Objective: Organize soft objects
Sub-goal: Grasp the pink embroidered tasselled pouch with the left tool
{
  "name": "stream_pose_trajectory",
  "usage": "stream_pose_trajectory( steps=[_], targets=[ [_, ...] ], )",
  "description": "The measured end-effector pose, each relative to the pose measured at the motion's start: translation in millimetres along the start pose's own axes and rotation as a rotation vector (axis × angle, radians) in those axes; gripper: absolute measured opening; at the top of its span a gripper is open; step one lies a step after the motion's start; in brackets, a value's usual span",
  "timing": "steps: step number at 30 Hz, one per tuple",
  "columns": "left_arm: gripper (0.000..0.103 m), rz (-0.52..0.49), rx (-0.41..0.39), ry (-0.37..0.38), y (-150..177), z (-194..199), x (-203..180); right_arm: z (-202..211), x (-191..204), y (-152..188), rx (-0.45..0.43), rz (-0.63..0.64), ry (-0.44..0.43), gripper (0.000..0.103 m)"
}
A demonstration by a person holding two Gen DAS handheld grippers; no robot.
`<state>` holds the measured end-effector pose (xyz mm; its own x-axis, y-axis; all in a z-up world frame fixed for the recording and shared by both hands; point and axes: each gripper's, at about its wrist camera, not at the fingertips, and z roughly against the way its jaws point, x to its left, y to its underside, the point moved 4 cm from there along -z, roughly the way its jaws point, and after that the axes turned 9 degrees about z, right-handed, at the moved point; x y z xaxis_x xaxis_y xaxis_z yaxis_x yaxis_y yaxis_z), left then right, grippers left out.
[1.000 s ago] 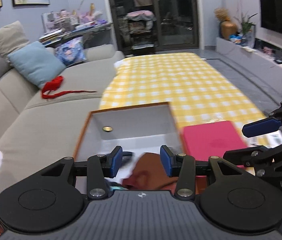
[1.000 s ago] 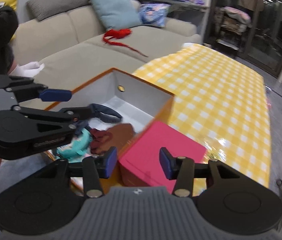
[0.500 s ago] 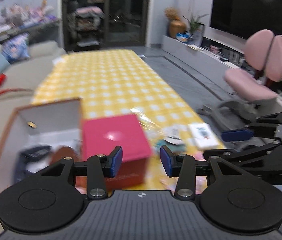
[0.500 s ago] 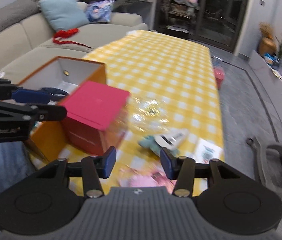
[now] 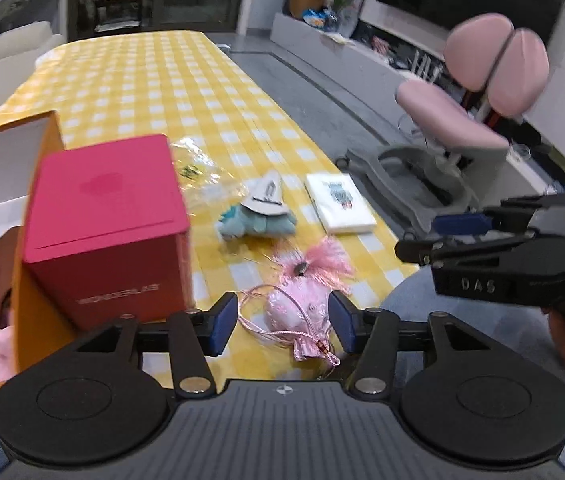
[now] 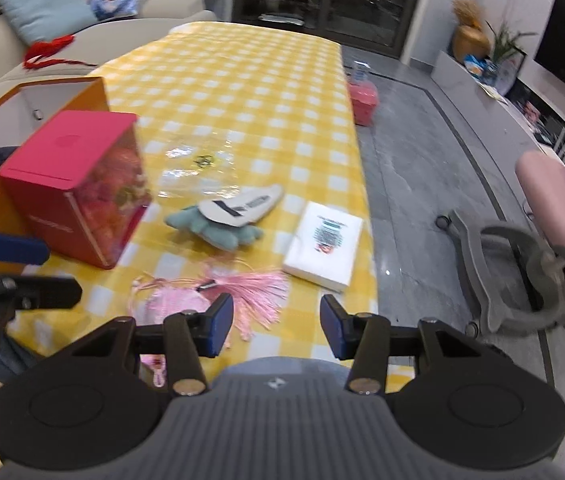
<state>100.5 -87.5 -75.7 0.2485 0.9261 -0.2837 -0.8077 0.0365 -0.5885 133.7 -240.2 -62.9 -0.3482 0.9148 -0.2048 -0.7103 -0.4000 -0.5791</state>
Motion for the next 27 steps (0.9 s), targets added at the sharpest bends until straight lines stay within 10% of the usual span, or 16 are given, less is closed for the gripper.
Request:
stream_pose_trajectory(
  steps=[22,27],
  targets=[
    [0.079,-0.152,0.161,-0.089,16,-112,-28,-46,-30,19,0.122,-0.279,-0.16,0.048],
    [0.061,-0.179,0.17,-0.129,19,-120,-25,-51,-30,17,0.132,-0.281,-0.176,0.048]
  ],
)
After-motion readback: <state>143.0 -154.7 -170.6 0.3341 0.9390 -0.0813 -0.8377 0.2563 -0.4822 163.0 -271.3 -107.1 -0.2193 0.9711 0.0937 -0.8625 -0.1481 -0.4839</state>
